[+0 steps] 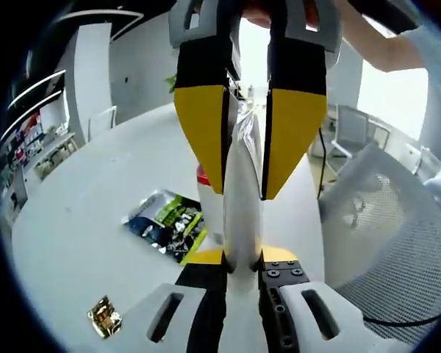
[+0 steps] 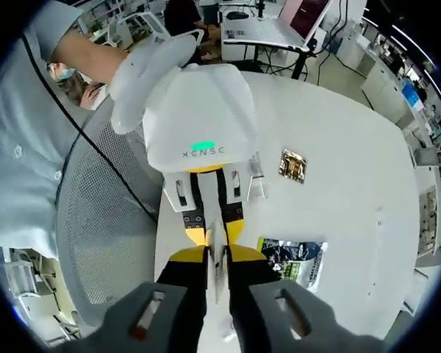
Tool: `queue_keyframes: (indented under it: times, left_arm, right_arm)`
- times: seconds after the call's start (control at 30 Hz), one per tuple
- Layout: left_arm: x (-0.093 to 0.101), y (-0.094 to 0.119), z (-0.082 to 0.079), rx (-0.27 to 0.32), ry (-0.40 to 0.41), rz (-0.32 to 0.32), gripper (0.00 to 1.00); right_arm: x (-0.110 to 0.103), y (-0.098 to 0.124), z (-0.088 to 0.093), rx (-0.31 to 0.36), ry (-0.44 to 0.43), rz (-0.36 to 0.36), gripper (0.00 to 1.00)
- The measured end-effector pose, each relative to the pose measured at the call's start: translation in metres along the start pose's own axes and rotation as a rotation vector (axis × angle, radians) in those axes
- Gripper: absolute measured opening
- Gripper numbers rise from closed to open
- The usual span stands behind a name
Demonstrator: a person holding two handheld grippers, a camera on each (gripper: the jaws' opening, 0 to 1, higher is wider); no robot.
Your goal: Arrange the skincare products in the storage area until every visible bottle or jar stands upright without overlapping.
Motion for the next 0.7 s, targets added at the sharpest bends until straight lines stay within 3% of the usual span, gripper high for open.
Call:
queue_keyframes:
  times: [0.23,0.7]
  left_arm:
    - [-0.003,-0.005,0.004,-0.012,-0.012,0.012,0.12]
    - [-0.018,-0.012,0.006,0.045,-0.026,0.011,0.16]
  right_arm:
    - [0.006,-0.006,0.0,-0.038,0.003,-0.001,0.07]
    - [0.016,-0.005,-0.004,-0.096,0.023,0.041,0.04]
Point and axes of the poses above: the point that each gripper's makers call its tool centre point, and the gripper's own axes: y roughly backward along the fingers, x roughly to its right, z roughly out of its underside, the point moved 10 cm from there along y, roughly backward along the fingers, and after that the axes turned 14 degrees about -y, right-handed, at the moved point
